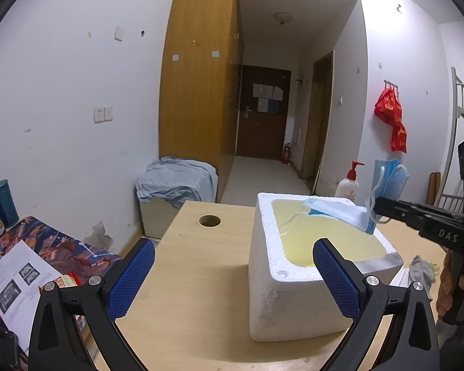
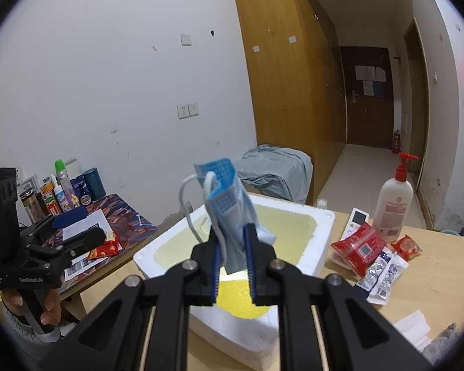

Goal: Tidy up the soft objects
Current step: 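Lower the face mask into the box and open the right gripper, then move both tools back toward the grey sock and white tissues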

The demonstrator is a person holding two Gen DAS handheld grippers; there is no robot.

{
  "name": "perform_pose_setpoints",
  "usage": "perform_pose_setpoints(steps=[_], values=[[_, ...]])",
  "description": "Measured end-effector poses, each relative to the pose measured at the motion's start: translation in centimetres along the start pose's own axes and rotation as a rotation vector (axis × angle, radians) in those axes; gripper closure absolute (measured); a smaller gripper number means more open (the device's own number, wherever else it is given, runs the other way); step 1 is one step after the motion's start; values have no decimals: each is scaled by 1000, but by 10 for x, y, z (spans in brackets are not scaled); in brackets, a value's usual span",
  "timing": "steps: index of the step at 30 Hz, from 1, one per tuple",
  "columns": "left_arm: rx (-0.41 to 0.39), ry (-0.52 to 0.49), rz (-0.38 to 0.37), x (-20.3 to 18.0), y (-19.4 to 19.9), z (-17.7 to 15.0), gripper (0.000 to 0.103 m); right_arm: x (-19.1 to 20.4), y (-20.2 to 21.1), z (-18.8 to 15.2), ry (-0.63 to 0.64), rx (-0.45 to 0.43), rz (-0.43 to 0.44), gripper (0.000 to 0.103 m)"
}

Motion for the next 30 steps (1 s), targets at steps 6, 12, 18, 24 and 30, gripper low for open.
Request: perform_pose_setpoints(steps=[6, 12, 18, 24, 30], values=[[3, 3, -2, 0, -1, -1, 1, 3, -4, -1, 9, 11, -2, 85], [2, 6, -2, -2, 0, -1, 1, 4, -7, -2, 3, 14, 1, 53], [3, 9, -2, -3, -1, -2, 1, 7, 3, 1, 14, -24, 7, 21], [2, 2, -5, -8, 2, -2, 1, 3, 7, -2, 1, -20, 2, 21], [-5, -1, -13, -14, 9, -1, 1, 1, 23, -1, -3, -43, -4, 21]])
Point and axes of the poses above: each gripper's, at about its wrist camera, not at the fingertips, and y roughly against the way its jaws point, x to its left, z to its top, the point moved 7 cm from there along -y, roughly the way its jaws point, and after that the axes turned 5 degrees about y, right-handed, at the moved point
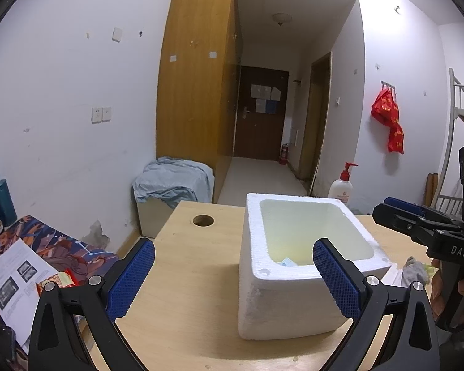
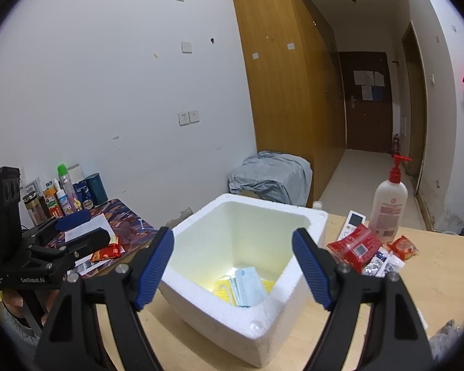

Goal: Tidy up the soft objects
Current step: 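Move both tools back toward the grey sock and white tissues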

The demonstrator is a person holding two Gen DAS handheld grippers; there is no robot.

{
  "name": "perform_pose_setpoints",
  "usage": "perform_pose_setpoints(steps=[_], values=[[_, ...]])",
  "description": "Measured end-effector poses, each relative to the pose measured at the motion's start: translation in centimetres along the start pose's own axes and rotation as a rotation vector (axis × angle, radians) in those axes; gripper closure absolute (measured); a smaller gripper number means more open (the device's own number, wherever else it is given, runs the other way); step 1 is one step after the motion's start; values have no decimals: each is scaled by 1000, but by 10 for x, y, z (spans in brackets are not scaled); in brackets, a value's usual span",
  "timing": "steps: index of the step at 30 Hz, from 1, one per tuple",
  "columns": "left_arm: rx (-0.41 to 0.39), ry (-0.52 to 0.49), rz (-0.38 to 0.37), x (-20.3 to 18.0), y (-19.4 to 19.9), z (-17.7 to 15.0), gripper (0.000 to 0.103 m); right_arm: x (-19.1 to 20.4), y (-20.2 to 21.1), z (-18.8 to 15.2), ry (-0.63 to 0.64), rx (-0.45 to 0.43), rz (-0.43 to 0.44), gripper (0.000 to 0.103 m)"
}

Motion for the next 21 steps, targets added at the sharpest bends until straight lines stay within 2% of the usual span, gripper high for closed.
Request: perform_pose_setpoints(steps=[14, 18, 21], values=[[-43, -46, -58, -48, 44, -1, 1, -11, 67, 2, -25, -83, -43, 17], [-51, -44, -93, -65, 53, -1, 1, -17, 94, 1, -23, -118, -78, 4], [-59, -53, -122, -81, 59, 0, 1, -21, 114, -2, -27, -146, -100, 4]])
Point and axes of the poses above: each gripper's, at about its wrist camera, not at the fingertips, and y roughly against the way its jaws point, x to its left, z to its top, the point moved 7 cm from there along -y, roughly the way its jaws point, and after that the axes turned 5 degrees about y, right-handed, at the moved point
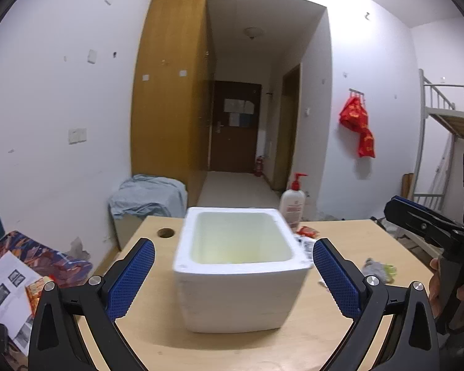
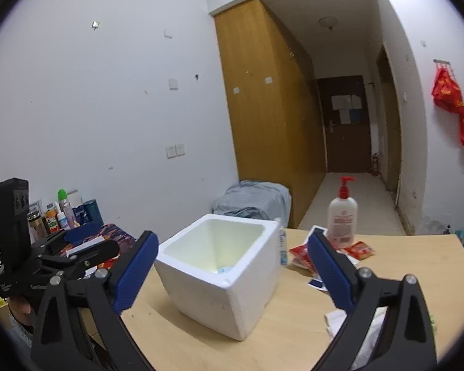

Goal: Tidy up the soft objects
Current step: 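Move both tools back toward the grey sock and white tissues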

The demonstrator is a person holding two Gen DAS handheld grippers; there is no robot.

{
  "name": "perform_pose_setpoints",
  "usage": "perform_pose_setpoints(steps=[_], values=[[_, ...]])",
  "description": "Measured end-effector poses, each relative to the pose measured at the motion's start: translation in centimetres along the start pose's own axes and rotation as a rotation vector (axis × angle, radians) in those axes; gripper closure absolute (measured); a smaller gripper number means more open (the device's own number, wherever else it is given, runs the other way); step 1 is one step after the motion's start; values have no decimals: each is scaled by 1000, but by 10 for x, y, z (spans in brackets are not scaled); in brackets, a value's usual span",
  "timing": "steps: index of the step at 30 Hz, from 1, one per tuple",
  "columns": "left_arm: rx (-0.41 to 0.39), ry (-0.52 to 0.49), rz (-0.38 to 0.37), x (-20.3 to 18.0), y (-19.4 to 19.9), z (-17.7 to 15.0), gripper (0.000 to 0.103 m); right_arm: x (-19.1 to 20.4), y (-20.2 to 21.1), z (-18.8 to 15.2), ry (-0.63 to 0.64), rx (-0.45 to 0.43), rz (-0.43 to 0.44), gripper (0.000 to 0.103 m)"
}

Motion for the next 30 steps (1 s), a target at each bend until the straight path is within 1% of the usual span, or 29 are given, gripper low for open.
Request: perform_pose_setpoints(steps=[3, 9, 16, 17, 22, 27, 30], values=[[-10, -12, -24, -19, 4, 1, 1, -8, 21, -2, -5, -25, -32, 1], [-18, -38, -82, -52, 9, 0, 0, -16, 57, -5, 6, -60, -83, 1], [-23, -62, -128, -85, 19, -8, 0, -24, 87, -18, 5, -73, -147, 0], [-34, -62, -138, -90, 21, -8, 0, -25, 91, -21, 4, -72, -154, 0], [-74, -51, -167, -103, 25, -17, 0, -31, 102, -36, 21, -42, -227, 0], [-49, -65, -202, -118, 17, -31, 0, -39, 109, -54, 18, -25, -281, 0], [-72, -57, -201, -120, 13, -38, 0, -42, 114, -61, 24, -36, -297, 0]])
Point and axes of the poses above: each gripper's, at about its wrist camera, not at the fingertips, and y roughly against the way its jaws point, x to its left, z to its top, the point moved 7 cm from there along -y, roughly the way its jaws point, and after that the axes turned 5 degrees about y, right-handed, at the moved point
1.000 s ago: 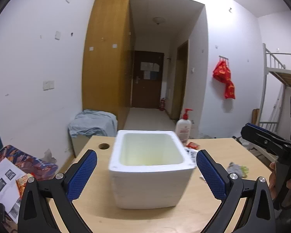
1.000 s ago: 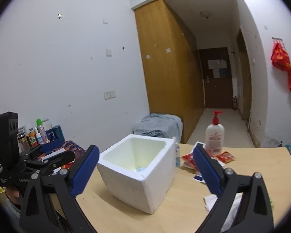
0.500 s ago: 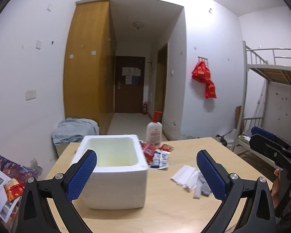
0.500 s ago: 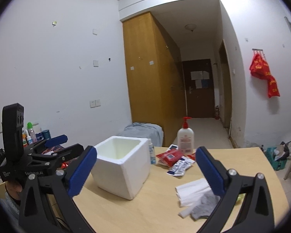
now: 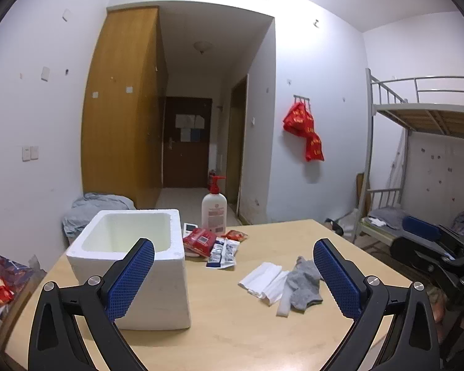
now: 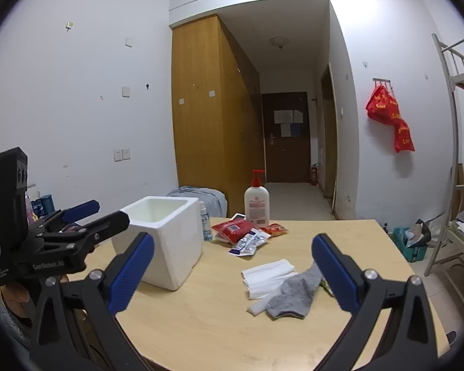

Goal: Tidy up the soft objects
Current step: 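Move both tools back toward the grey sock and white tissues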

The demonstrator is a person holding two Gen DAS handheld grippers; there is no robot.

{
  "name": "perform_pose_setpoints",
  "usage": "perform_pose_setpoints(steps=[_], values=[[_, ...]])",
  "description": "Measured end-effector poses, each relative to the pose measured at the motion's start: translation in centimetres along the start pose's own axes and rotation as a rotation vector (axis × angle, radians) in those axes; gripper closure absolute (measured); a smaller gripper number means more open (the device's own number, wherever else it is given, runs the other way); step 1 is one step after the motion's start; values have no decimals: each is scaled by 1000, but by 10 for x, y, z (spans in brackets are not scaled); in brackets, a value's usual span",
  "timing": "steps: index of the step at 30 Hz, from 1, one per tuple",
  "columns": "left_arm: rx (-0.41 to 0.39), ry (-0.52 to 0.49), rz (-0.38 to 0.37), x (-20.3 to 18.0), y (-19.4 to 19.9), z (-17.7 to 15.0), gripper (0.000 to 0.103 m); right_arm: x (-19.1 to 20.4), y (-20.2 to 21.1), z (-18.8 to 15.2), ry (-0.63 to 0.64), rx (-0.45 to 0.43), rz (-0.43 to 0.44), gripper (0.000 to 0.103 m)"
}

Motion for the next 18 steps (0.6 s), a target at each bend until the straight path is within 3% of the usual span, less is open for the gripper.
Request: perform_pose_setpoints(steps=[8, 18], values=[[-21, -10, -26, -12, -2, -22, 0, -22, 6, -19, -10, -4, -49, 0], [36, -38, -103, -42, -21, -58, 0, -48, 1, -48, -66, 68, -94, 0]])
Point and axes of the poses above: each gripper's, at about its wrist camera, not at the fingertips, and y roughly against the way its jaws point, x to its left, z to its top, the point moved 7 cm from there along -y, roughly the way its jaws point, and after that the axes turned 5 degrees about y, right-handed, at the moved point
